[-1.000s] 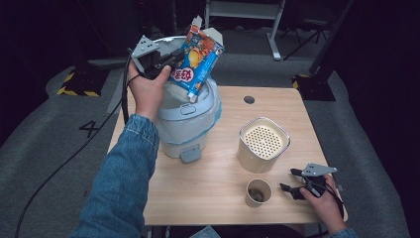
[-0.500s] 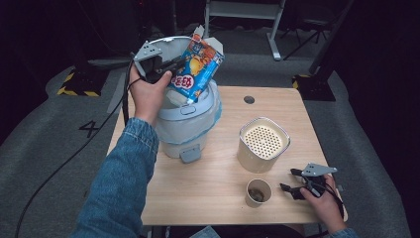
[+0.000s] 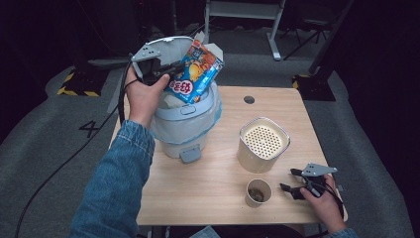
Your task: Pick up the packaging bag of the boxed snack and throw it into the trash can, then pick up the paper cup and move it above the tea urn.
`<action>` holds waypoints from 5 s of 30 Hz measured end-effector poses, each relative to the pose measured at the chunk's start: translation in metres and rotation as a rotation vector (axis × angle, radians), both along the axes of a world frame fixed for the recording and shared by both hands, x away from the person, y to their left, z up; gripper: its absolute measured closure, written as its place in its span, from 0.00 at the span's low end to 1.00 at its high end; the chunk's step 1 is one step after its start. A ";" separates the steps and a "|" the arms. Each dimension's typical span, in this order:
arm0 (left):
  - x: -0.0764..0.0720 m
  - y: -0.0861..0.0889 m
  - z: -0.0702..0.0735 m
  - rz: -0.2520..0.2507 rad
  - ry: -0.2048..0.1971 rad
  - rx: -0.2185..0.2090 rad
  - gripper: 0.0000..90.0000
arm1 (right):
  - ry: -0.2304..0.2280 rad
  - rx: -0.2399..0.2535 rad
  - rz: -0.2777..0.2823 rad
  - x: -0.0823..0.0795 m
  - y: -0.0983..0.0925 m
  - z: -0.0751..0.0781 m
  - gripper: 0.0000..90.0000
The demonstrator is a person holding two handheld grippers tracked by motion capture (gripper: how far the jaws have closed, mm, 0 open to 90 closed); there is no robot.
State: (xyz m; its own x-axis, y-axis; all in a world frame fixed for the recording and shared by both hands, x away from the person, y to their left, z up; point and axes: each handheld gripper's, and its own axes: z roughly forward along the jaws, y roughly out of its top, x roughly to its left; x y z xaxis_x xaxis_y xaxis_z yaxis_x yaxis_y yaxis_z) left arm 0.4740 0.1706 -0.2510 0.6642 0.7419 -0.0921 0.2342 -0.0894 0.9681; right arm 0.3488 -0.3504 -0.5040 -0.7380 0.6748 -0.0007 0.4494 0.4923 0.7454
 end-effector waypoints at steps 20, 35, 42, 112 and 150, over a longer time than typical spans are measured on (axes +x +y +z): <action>-0.024 0.012 -0.006 0.016 -0.039 0.011 0.99 | -0.002 -0.003 0.002 0.000 0.000 0.000 0.24; -0.046 0.010 -0.007 -0.008 0.027 0.081 0.53 | -0.002 -0.003 0.002 0.000 0.000 0.000 0.24; -0.030 0.008 0.000 0.009 0.074 0.222 0.90 | -0.002 -0.003 0.002 0.000 0.000 0.000 0.24; -0.150 0.034 -0.159 -0.230 0.202 0.235 0.37 | 0.034 0.031 0.048 -0.030 0.004 0.021 0.18; -0.130 0.042 -0.249 -0.089 0.386 0.483 0.18 | 0.011 0.041 0.193 -0.057 0.038 0.026 0.23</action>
State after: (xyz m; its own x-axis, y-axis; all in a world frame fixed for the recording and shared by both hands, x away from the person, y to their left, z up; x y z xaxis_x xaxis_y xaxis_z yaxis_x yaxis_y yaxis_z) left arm 0.3442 0.2129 -0.5003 0.7113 0.7029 -0.0055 0.5304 -0.5315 0.6605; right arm 0.2922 -0.3126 -0.4776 -0.8535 0.5201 0.0327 0.3579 0.5393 0.7623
